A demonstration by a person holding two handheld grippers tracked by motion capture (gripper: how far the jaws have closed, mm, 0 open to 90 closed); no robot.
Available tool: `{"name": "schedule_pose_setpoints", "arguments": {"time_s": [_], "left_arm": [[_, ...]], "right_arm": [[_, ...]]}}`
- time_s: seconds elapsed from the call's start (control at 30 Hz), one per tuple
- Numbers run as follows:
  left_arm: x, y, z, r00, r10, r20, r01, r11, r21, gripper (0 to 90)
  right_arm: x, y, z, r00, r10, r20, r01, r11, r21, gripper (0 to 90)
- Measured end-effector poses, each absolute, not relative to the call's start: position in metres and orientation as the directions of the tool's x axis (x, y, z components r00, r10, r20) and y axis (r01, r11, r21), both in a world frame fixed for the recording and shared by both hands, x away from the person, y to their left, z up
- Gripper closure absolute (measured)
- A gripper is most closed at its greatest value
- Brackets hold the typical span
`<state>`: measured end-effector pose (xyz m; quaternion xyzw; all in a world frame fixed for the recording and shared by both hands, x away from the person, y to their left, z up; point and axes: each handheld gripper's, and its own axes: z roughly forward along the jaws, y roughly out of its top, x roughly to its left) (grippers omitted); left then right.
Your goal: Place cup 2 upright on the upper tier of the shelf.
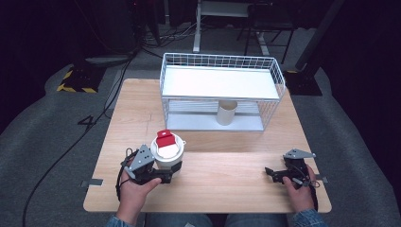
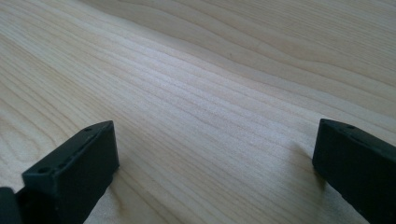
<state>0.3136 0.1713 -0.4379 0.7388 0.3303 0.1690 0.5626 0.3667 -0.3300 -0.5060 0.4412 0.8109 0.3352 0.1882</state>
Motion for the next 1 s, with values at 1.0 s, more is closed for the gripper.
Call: {"name": "schedule_pose_setpoints", "arguments": {"time_s": [1.0], "left_arm": [[0.354, 0.162, -0.340, 0.733, 0.667, -0.136, 0.297, -0.133, 0.946, 12.6]], "right_arm": [[0.367, -0.330, -0.506, -0.540, 0.842, -0.010, 0.589, 0.386, 0.710, 0.5]]}}
